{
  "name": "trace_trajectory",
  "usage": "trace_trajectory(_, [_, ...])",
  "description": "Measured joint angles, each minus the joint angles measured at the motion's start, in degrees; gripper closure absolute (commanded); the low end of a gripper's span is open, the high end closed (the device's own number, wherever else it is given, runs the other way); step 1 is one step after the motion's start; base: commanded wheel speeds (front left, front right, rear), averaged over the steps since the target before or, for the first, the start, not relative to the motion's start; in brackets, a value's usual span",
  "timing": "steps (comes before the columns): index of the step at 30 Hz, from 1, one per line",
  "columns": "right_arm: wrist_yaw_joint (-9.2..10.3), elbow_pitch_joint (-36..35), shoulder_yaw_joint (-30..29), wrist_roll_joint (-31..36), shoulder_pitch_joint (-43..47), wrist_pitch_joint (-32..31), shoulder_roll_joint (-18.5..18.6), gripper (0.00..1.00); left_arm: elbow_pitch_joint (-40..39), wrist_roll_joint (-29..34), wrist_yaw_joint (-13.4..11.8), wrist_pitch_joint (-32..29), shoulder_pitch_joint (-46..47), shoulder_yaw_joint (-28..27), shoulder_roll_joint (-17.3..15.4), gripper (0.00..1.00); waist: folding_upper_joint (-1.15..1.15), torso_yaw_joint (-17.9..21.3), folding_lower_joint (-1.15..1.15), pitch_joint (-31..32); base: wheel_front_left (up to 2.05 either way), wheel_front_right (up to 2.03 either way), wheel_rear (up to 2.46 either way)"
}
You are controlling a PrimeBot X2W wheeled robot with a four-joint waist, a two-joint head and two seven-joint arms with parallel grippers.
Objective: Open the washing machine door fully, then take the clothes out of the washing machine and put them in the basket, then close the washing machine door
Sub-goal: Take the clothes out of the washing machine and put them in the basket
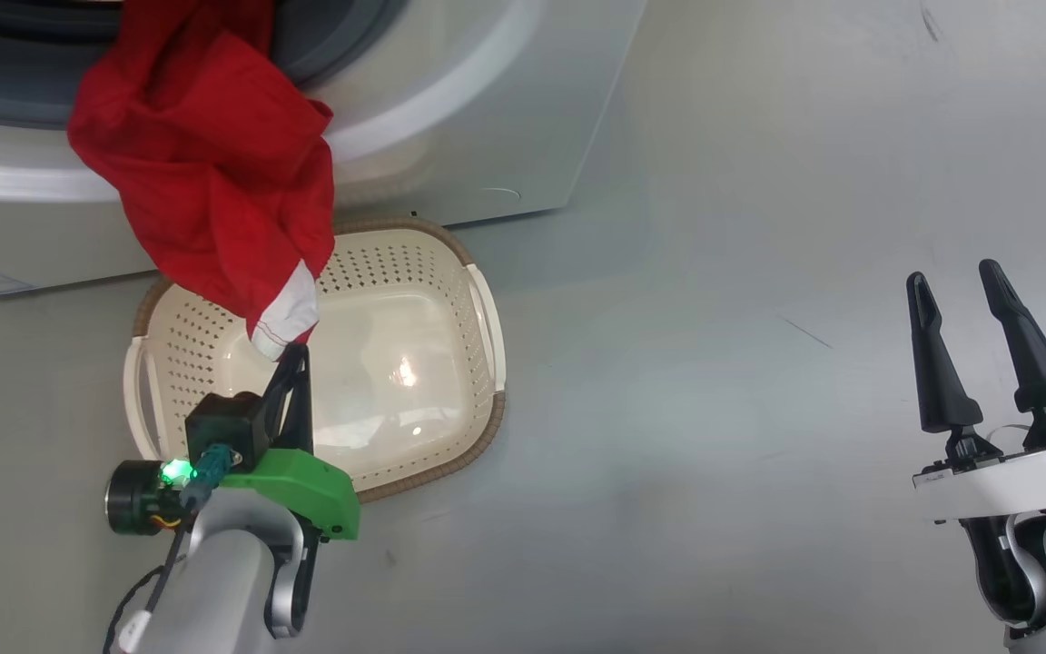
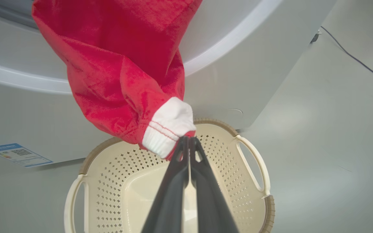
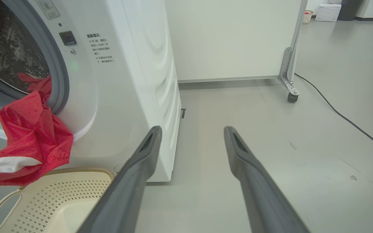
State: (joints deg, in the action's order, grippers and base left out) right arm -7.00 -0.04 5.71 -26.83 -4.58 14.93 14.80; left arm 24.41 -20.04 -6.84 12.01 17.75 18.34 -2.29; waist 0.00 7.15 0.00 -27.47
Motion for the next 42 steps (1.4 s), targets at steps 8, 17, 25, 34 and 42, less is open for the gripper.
trace_trajectory(8, [0.00, 0.0, 0.2, -1.7, -1.6, 0.0, -0.2, 0.00, 11.2, -1.6, 0.0, -3.2, 7.4, -2.9, 0.2, 1.00, 0.00, 2.9, 0.00, -3.6, 0.00, 0.00, 0.00])
trace_trajectory(17, [0.00, 0.4, 0.4, -2.4, -4.5, 0.0, -0.3, 0.00, 20.8, -4.3, 0.0, -3.8, 14.1, -5.8, 0.3, 1.00, 0.00, 5.5, 0.00, -7.2, 0.00, 0.00, 0.00])
trace_trajectory(25, [0.00, 1.1, 0.3, -2.6, -5.1, 0.0, -0.5, 0.00, 26.1, -6.1, 0.0, -2.3, 17.1, -6.3, 0.4, 0.24, 0.00, 6.1, 0.00, -7.7, 0.00, 0.00, 0.00])
trace_trajectory(34, [0.00, 1.2, 0.7, -2.5, -5.5, 0.0, -0.3, 0.00, 28.4, -10.0, 0.0, 0.8, 17.7, -2.9, 0.5, 0.00, 0.00, 4.5, 0.00, -6.5, 0.00, 0.00, 0.00])
trace_trajectory(42, [0.00, 1.6, 1.3, -1.7, -5.4, 0.0, 0.3, 0.00, 25.2, -13.8, 0.0, 2.4, 17.4, 1.5, 0.5, 0.00, 0.00, 2.0, 0.00, -4.2, 0.00, 0.00, 0.00])
